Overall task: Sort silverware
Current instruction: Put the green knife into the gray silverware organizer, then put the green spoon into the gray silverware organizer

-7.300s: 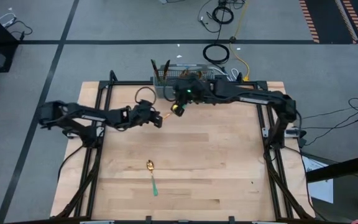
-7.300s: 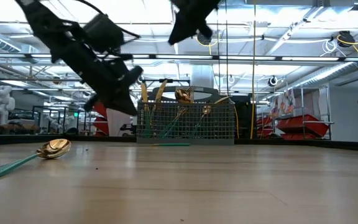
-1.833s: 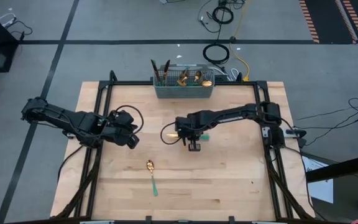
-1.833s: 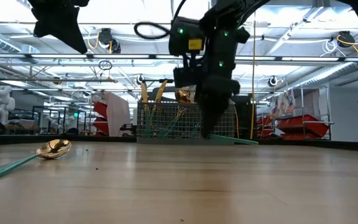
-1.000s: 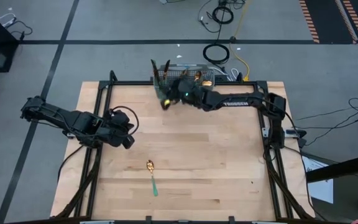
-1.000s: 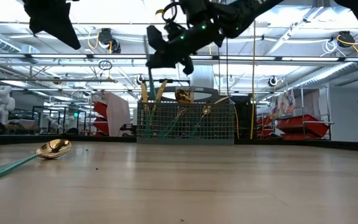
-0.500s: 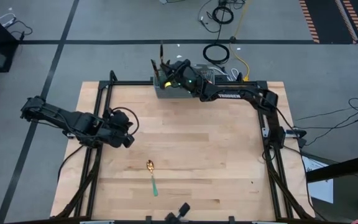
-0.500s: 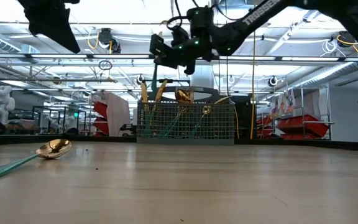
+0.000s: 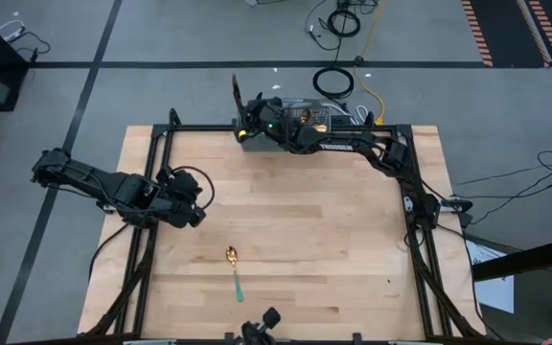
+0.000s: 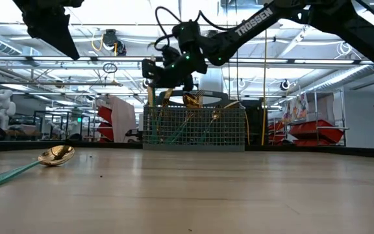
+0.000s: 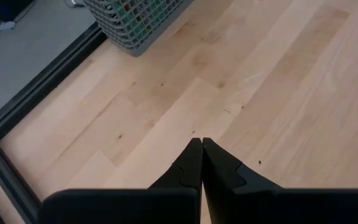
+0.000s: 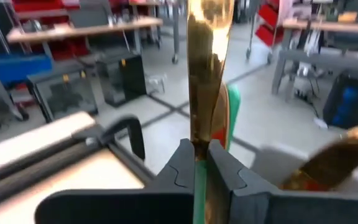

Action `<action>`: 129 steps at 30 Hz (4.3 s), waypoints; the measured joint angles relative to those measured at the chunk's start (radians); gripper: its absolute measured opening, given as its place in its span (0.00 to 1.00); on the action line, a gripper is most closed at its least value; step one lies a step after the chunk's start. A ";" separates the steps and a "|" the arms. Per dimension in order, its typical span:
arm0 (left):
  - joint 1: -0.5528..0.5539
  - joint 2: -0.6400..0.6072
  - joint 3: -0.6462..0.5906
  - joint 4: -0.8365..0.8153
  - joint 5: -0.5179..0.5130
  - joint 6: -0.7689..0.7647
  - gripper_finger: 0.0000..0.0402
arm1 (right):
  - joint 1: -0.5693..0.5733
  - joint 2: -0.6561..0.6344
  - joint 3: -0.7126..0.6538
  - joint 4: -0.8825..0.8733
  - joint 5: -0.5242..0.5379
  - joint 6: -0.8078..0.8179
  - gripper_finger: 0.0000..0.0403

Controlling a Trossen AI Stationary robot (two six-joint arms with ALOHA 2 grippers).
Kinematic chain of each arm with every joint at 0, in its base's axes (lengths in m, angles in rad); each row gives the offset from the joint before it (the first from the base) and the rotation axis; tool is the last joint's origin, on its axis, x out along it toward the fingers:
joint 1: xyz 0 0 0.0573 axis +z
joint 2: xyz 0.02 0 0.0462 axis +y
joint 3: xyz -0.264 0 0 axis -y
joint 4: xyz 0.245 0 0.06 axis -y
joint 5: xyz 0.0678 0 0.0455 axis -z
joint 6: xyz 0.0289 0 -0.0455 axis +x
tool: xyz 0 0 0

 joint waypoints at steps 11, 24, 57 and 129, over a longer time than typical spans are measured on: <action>-0.002 0.000 0.000 -0.001 0.000 0.000 0.02 | -0.001 -0.020 0.000 -0.057 -0.016 0.026 0.27; -0.060 0.068 -0.001 0.214 0.167 0.466 0.02 | 0.062 -0.376 0.000 -0.259 -0.116 -0.246 0.46; -0.083 0.719 0.040 0.590 0.746 1.340 0.41 | 0.374 -0.964 -0.001 -1.171 -0.080 -0.186 0.47; 0.779 1.075 0.718 1.171 -0.006 2.881 0.00 | 0.434 -1.181 -0.001 -1.286 0.000 0.009 0.47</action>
